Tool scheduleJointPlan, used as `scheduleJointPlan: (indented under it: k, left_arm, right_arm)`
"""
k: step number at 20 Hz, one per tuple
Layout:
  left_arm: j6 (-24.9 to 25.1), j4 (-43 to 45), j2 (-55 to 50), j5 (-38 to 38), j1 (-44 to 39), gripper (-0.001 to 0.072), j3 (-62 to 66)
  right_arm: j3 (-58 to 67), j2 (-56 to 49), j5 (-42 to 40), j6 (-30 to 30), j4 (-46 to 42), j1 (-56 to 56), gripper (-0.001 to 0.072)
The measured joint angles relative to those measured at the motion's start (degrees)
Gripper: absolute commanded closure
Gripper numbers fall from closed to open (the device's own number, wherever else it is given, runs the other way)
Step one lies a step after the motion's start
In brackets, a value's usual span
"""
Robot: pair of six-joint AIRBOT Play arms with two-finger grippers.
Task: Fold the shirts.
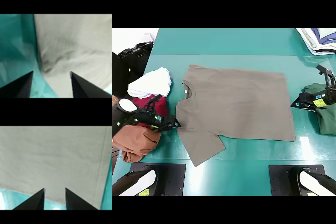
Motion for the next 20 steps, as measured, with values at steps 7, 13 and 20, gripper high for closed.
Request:
scheduleJointPlan:
  k: [7, 13, 20]
  left_arm:
    - [3.6, -7.2, 0.4, 7.6, -2.2, 0.0681, -4.3]
    - [5.3, -8.3, 0.5, 4.5, -3.0, 0.0681, 2.4]
    - [6.1, -8.5, 0.5, 3.4, -3.1, 0.0681, 6.9]
  right_arm:
    - [-0.9, 1.3, 2.1, 0.0, -0.8, -0.1, 0.0422]
    - [-13.0, 4.0, 4.3, -1.1, -4.1, -10.6, 0.019]
    - [-29.3, 0.7, 0.3, -5.0, 0.5, -29.8, 0.0267]
